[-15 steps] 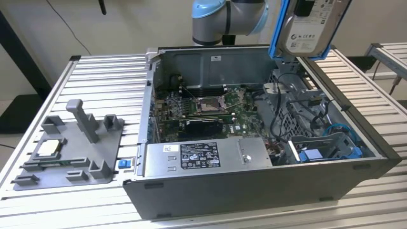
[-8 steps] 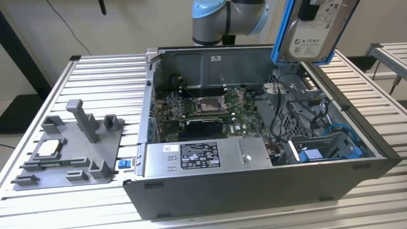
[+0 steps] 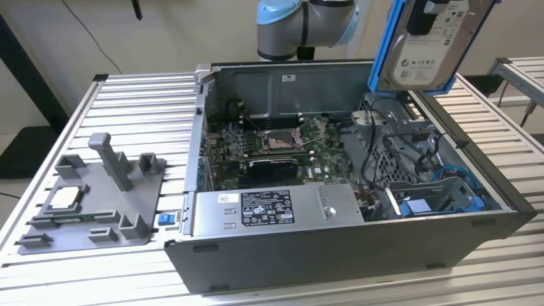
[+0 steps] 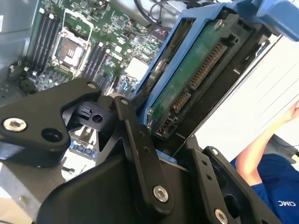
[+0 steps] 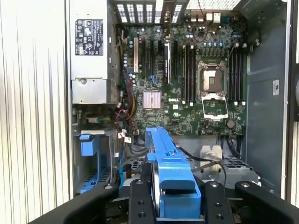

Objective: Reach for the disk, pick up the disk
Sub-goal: 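Pick up the disk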

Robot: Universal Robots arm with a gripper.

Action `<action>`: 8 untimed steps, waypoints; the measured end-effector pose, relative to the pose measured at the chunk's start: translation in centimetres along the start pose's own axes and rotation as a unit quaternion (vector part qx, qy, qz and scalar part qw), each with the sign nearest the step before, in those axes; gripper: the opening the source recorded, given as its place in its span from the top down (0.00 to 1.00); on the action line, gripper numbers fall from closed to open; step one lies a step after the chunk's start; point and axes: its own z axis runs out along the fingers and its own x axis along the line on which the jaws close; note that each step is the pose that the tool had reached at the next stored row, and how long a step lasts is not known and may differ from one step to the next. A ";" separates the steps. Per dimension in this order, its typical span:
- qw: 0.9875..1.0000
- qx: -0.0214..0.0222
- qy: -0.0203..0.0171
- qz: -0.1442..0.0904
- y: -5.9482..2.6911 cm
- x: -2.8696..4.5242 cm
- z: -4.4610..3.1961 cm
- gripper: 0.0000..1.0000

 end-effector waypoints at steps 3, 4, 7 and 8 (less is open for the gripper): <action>1.000 0.000 0.000 0.000 -0.06 0.85 0.00 1.00; 1.000 0.000 -0.001 0.000 -0.07 1.18 0.00 1.00; 1.000 0.000 -0.001 0.000 -0.11 2.20 -0.01 1.00; 1.000 0.000 -0.002 0.000 -0.12 2.52 -0.01 1.00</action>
